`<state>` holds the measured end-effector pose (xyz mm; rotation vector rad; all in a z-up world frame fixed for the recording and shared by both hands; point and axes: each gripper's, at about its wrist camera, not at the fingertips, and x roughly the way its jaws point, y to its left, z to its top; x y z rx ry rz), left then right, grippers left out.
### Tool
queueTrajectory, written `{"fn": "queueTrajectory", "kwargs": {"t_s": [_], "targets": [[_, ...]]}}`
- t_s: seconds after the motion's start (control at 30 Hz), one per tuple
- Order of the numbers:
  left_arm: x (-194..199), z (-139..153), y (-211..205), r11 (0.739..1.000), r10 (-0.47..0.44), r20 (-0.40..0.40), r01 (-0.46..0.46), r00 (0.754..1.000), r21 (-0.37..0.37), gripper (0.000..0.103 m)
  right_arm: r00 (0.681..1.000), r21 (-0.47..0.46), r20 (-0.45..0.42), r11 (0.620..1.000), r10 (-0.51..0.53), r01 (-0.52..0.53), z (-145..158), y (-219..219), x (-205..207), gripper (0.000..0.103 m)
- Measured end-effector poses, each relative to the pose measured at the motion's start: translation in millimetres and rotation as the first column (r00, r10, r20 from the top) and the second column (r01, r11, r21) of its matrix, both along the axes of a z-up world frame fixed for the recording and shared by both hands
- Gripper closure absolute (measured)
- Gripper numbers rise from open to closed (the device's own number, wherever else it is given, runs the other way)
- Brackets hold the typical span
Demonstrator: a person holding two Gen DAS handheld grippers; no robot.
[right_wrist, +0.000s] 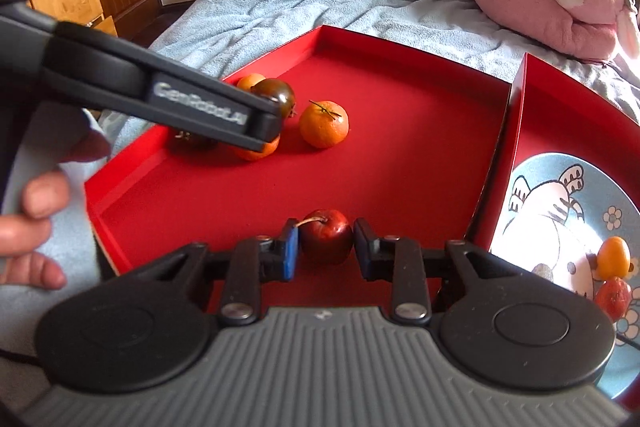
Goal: Organize fruits
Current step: 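Grasp the small red apple with the right gripper while the left gripper grasps a tangerine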
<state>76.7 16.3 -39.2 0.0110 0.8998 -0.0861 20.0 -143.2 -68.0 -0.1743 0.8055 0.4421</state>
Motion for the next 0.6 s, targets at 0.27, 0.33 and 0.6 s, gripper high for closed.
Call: {"fn": "queueTrajectory", "kwargs": {"t_s": [0.27,0.33,0.6], "targets": [[19,-12,-12,0.998,-0.060,-0.016,0.061,0.998,0.016,0.035,1.000,0.026,-0.007,1.000,-0.002,0.002,4,-3,-6,0.070],[18,-15,-17,0.997,-0.071,-0.014,0.072,0.997,0.040,0.035,1.000,0.028,-0.006,1.000,-0.004,0.004,5,-4,-7,0.070],[12,-20,-13,0.997,-0.050,-0.031,0.051,0.998,0.057,0.044,1.000,0.023,-0.007,1.000,-0.001,0.001,8,-2,-7,0.070]]}}
